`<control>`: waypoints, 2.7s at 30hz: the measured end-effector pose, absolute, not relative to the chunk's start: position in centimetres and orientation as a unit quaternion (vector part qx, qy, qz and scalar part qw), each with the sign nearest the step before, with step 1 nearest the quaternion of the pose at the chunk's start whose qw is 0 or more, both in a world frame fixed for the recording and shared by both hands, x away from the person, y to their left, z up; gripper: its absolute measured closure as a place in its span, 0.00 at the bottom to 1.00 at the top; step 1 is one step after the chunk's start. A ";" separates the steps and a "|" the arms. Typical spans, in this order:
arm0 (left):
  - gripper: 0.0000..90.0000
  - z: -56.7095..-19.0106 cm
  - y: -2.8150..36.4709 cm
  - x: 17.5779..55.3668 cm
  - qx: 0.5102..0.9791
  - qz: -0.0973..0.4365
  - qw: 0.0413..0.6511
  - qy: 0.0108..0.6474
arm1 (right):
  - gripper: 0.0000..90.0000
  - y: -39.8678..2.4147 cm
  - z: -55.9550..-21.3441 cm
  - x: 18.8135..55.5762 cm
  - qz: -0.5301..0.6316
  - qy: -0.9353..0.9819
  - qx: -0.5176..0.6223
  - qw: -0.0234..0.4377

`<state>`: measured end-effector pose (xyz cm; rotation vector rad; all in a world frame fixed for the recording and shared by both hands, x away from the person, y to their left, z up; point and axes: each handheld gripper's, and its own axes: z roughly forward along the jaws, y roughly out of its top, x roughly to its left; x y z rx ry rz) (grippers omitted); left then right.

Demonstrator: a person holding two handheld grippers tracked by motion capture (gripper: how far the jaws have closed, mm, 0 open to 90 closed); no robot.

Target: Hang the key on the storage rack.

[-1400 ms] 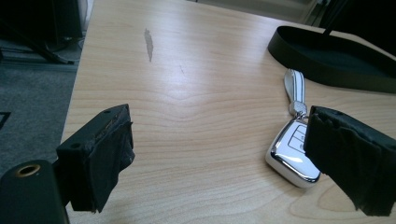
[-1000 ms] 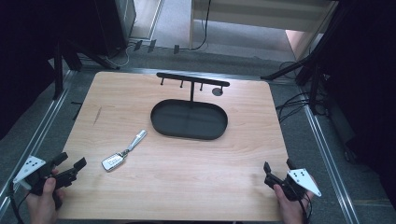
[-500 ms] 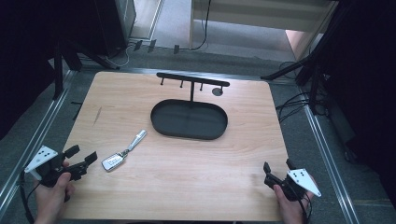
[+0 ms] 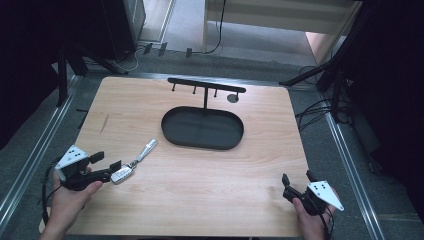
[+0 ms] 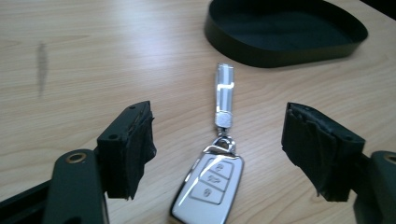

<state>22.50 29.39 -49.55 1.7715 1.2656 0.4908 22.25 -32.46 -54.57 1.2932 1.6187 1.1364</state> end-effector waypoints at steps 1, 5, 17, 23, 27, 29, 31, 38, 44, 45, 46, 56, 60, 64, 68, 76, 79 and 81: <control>0.29 -49.4 29.1 22.7 0.717 0.197 0.435 0.508 | 0.16 -32.5 -54.6 22.2 0.445 0.633 0.506 0.379; 0.32 -48.7 28.0 23.7 0.738 0.195 0.406 0.503 | 0.16 -32.5 -54.6 22.2 0.446 0.634 0.506 0.379; 0.44 -48.5 25.7 26.5 0.774 0.156 0.337 0.512 | 0.16 -32.5 -54.6 22.2 0.448 0.633 0.506 0.378; 0.49 -49.0 24.6 27.7 0.785 0.156 0.301 0.519 | 0.16 -32.5 -54.6 22.2 0.448 0.633 0.506 0.377; 0.59 -49.6 23.5 28.4 0.802 0.171 0.259 0.510 | 0.16 -32.5 -54.6 22.2 0.448 0.634 0.504 0.378; 0.62 -49.8 23.1 28.7 0.809 0.167 0.249 0.505 | 0.16 -32.5 -54.6 22.2 0.448 0.634 0.504 0.378; 0.63 -50.0 22.8 29.0 0.810 0.163 0.248 0.506 | 0.16 -32.5 -54.6 22.2 0.448 0.634 0.504 0.378; 0.67 -50.9 22.2 30.3 0.816 0.152 0.221 0.512 | 0.16 -32.5 -54.6 22.2 0.449 0.634 0.504 0.378; 0.69 -51.4 21.9 31.0 0.818 0.142 0.206 0.517 | 0.16 -32.6 -54.6 22.2 0.450 0.633 0.504 0.377; 0.70 -51.5 21.9 31.1 0.819 0.143 0.204 0.517 | 0.16 -32.6 -54.6 22.2 0.450 0.633 0.504 0.377; 0.70 -51.6 21.8 31.1 0.819 0.141 0.202 0.519 | 0.16 -32.6 -54.6 22.2 0.450 0.633 0.504 0.377; 0.83 -51.9 21.2 31.1 0.827 0.156 0.182 0.509 | 0.16 -32.6 -54.6 22.2 0.451 0.633 0.503 0.377; 0.83 -51.9 21.3 31.0 0.822 0.162 0.195 0.510 | 0.16 -32.6 -54.6 22.2 0.451 0.633 0.503 0.377; 0.83 -51.5 21.5 30.7 0.815 0.164 0.220 0.510 | 0.16 -32.6 -54.6 22.2 0.451 0.633 0.503 0.377; 0.83 -50.6 21.9 30.4 0.806 0.173 0.257 0.504 | 0.16 -32.6 -54.6 22.2 0.451 0.633 0.504 0.377; 0.83 -49.6 21.9 29.9 0.796 0.190 0.292 0.495 | 0.16 -32.6 -54.6 22.2 0.451 0.634 0.503 0.377; 0.83 -49.3 21.9 29.7 0.792 0.196 0.304 0.491 | 0.16 -32.6 -54.6 22.2 0.451 0.634 0.504 0.377; 0.83 -48.8 21.9 29.6 0.789 0.204 0.316 0.486 | 0.16 -32.6 -54.6 22.2 0.451 0.634 0.504 0.376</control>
